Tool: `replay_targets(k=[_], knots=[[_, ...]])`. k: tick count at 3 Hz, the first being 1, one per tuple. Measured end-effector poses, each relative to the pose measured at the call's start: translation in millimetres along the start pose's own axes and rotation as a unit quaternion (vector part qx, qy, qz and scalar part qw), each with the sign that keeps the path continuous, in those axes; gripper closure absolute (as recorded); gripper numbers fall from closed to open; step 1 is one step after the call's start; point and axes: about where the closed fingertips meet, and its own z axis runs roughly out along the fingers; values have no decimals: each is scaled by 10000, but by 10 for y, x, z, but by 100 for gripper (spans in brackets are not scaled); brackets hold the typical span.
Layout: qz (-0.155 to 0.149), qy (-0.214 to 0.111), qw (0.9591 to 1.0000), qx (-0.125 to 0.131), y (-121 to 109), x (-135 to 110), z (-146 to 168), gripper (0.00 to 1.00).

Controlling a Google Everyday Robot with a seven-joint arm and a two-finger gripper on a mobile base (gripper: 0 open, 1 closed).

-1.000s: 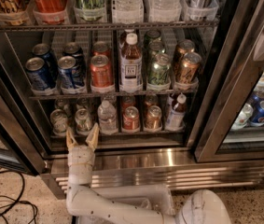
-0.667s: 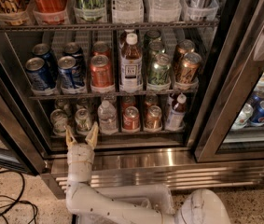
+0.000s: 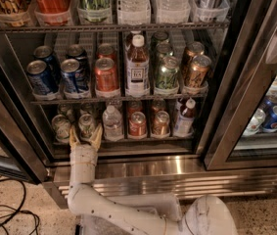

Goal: Pick 7up can from bottom shelf of fridge

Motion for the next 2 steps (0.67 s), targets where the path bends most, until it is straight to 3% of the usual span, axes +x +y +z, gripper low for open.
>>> replay_targets(k=[2], knots=[[-44, 44, 10000, -19, 25, 129, 241, 30]])
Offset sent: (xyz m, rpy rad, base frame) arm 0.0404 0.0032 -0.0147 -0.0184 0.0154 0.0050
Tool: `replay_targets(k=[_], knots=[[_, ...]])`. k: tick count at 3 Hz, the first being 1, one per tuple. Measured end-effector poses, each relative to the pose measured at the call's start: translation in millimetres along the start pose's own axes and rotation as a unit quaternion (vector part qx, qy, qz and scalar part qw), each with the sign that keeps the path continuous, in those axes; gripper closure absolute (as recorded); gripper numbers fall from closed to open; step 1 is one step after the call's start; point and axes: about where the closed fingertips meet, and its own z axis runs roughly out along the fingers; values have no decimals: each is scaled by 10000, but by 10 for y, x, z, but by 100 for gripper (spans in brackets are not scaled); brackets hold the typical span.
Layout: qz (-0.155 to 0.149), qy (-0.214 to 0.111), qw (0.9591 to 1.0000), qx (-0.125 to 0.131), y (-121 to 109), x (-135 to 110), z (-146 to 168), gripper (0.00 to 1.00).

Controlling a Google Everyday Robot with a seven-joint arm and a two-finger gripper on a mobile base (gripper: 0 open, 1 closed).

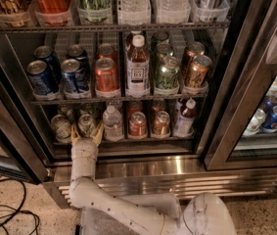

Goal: Pick 7up can from bottom shelf of fridge

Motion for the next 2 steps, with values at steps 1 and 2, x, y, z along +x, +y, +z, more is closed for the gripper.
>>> replay_targets(k=[1, 2], knots=[[-22, 3, 10000, 35, -49, 5, 34, 35], [-33, -21, 9999, 113, -256, 8, 112, 54]])
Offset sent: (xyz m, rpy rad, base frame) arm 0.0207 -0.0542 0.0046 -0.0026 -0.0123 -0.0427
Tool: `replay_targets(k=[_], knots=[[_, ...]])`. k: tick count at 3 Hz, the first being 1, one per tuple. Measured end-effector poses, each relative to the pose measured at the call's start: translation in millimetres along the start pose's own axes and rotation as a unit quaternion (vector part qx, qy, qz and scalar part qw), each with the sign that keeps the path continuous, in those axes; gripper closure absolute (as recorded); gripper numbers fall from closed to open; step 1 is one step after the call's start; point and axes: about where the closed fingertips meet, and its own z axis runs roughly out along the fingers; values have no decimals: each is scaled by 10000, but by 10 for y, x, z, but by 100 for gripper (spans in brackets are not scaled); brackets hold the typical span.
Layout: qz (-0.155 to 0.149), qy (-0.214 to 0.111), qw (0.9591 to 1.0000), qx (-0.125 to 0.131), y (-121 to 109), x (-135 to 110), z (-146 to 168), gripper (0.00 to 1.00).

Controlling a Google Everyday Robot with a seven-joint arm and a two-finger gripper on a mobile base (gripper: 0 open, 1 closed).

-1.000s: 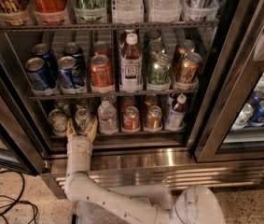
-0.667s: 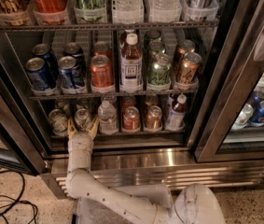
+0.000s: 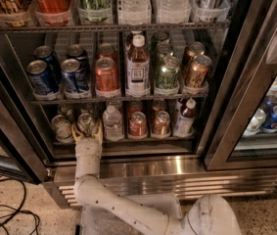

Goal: Pick 7up can from bottom shelf of fridge

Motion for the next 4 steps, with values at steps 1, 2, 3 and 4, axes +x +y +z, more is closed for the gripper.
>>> replay_targets(k=[1, 2, 3, 4], knots=[[0, 0, 10000, 0, 57, -19, -31, 77], [1, 0, 10000, 0, 56, -41, -27, 99], [275, -57, 9988, -405, -78, -203, -132, 100], [761, -280, 9885, -1280, -290, -695, -411, 100]])
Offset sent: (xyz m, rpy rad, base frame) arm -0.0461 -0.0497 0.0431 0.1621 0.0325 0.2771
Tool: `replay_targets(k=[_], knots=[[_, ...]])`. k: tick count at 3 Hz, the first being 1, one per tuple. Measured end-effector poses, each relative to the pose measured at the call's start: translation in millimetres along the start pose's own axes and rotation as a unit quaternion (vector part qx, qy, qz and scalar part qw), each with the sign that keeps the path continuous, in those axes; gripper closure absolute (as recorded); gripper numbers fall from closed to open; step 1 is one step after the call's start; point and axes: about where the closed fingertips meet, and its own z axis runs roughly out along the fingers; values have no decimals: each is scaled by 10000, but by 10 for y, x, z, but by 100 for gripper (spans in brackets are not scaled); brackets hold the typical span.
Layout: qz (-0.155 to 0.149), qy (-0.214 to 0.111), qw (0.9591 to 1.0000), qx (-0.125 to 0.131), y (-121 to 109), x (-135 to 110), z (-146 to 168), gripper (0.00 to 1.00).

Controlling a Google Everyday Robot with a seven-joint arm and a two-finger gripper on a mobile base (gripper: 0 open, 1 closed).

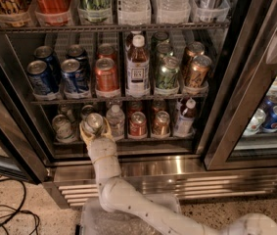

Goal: Pick 7up can from bottom shelf of fridge

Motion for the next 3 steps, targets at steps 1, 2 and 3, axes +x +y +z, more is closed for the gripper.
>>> replay_targets(k=[1, 2, 3], knots=[[237, -195, 9966, -767, -79, -535, -265, 100], [382, -28, 9885, -1462, -206, -833, -536, 100], [364, 535, 9795, -1906, -515, -829, -777, 100]])
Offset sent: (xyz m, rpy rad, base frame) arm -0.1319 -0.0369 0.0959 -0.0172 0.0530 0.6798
